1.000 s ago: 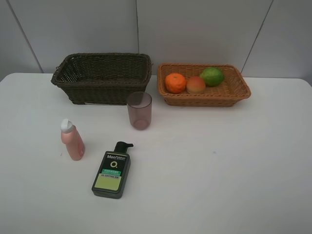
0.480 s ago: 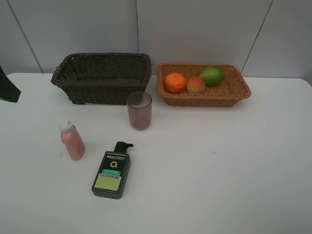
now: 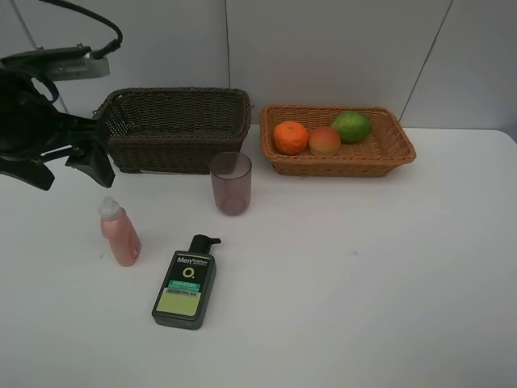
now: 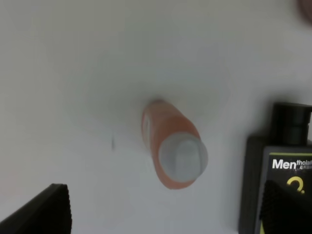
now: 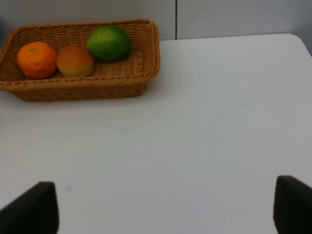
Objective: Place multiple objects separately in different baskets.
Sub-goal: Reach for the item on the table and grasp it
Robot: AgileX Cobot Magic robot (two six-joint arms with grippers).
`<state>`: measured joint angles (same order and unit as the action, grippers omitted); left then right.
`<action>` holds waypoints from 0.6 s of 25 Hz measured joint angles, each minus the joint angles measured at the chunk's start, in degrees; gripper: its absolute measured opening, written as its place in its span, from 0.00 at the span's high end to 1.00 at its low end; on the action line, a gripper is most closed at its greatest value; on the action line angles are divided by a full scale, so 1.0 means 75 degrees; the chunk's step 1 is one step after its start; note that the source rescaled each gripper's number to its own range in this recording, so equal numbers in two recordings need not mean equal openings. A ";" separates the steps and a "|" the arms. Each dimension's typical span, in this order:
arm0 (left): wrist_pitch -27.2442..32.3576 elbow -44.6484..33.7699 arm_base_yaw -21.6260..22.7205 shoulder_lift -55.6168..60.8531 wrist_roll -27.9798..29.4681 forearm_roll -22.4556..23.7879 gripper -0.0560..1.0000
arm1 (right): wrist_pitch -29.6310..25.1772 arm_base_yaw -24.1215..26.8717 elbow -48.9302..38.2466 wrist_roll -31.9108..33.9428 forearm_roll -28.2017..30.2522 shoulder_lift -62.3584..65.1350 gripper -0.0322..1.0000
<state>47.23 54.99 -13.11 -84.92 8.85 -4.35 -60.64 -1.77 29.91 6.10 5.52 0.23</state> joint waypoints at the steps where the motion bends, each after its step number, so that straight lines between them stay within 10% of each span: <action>1: -0.0043 0.0000 -0.0050 -0.0096 0.0017 0.0000 0.00 | 0.0000 0.0000 0.0000 0.0000 0.0000 0.0000 0.13; 15: -0.0423 0.0013 -0.0682 -0.1172 0.0618 0.0792 0.00 | 0.0000 0.0000 0.0000 0.0000 0.0018 0.0000 0.13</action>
<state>44.06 55.09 -18.23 -93.71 13.49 1.58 -60.64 -1.77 29.91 6.10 5.66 0.23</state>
